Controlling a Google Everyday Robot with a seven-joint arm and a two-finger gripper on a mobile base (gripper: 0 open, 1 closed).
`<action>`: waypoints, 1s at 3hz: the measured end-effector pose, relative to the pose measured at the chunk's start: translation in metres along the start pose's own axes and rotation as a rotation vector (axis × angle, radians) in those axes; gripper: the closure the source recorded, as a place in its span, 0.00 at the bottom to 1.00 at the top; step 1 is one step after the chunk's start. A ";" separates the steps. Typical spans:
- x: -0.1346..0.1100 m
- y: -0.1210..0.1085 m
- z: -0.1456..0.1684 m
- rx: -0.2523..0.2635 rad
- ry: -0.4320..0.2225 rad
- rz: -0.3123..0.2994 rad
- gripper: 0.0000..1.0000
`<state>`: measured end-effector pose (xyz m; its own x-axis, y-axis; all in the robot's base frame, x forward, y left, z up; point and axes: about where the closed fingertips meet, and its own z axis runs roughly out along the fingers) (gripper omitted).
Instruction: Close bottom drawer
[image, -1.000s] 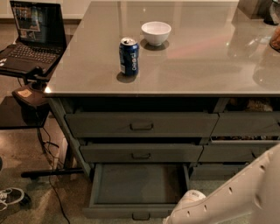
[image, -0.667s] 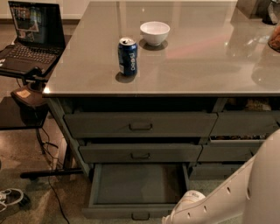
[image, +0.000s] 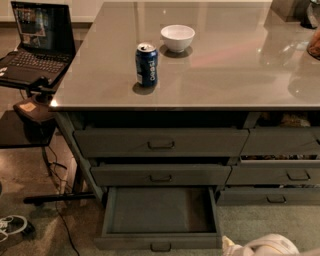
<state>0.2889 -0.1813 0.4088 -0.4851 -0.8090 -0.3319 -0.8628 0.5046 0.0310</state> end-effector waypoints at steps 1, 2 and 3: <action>0.017 -0.001 -0.006 0.022 -0.005 0.046 0.00; 0.017 0.001 0.003 0.008 -0.019 0.050 0.00; 0.023 -0.022 0.030 0.024 -0.075 0.095 0.00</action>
Offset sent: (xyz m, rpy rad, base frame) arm -0.0071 -0.0140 -0.0158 0.0476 0.0069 -0.0555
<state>0.3006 -0.2019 0.3719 -0.5515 -0.7328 -0.3986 -0.8094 0.5857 0.0431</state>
